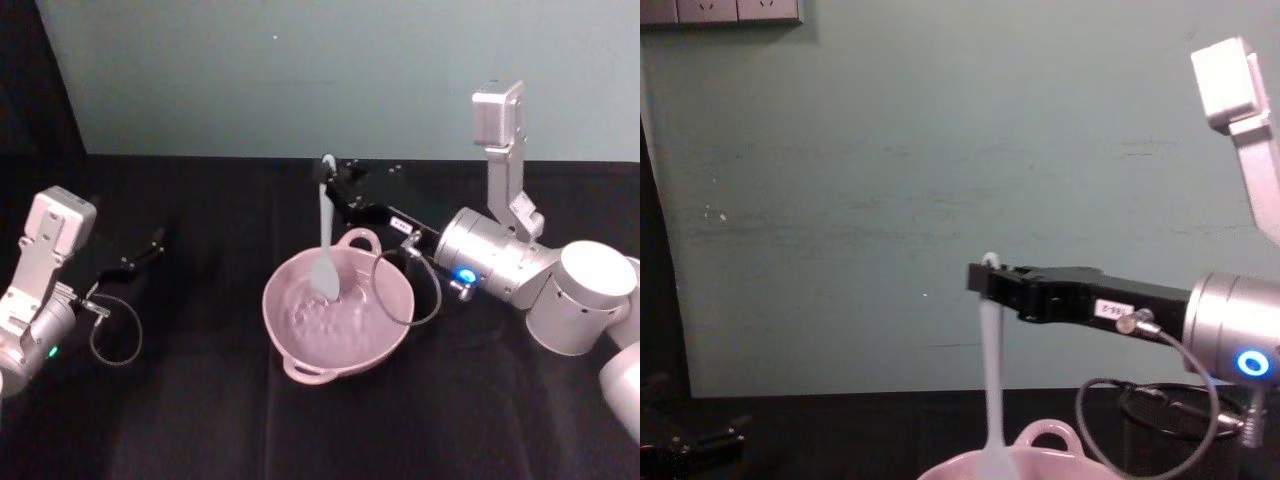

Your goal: Use the one hand to pick up the spoon and stir the clear water in the bowl.

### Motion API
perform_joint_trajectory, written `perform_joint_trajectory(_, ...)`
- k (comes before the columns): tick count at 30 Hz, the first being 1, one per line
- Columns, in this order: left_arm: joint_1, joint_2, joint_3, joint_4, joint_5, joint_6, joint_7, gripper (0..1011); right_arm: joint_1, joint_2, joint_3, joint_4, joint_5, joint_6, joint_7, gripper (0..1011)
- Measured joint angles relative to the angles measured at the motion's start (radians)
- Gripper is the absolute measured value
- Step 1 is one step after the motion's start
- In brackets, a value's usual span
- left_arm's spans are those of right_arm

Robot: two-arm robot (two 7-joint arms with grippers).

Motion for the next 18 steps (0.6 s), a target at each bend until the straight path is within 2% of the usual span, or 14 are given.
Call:
perform_joint_trajectory(5, 0.000, 0.000, 0.000, 0.000, 0.000, 0.000, 0.000, 1011, -0.005, 0.018, 0.032, -0.002, -0.002, -0.004, -0.024, 110)
perform_joint_trajectory(11, 0.000, 0.000, 0.000, 0.000, 0.000, 0.000, 0.000, 1011, -0.036, 0.059, 0.070, -0.049, -0.003, 0.007, -0.041, 110)
perform_joint_trajectory(18, 0.000, 0.000, 0.000, 0.000, 0.000, 0.000, 0.000, 1011, -0.063, 0.102, 0.066, -0.116, -0.024, 0.045, -0.041, 110)
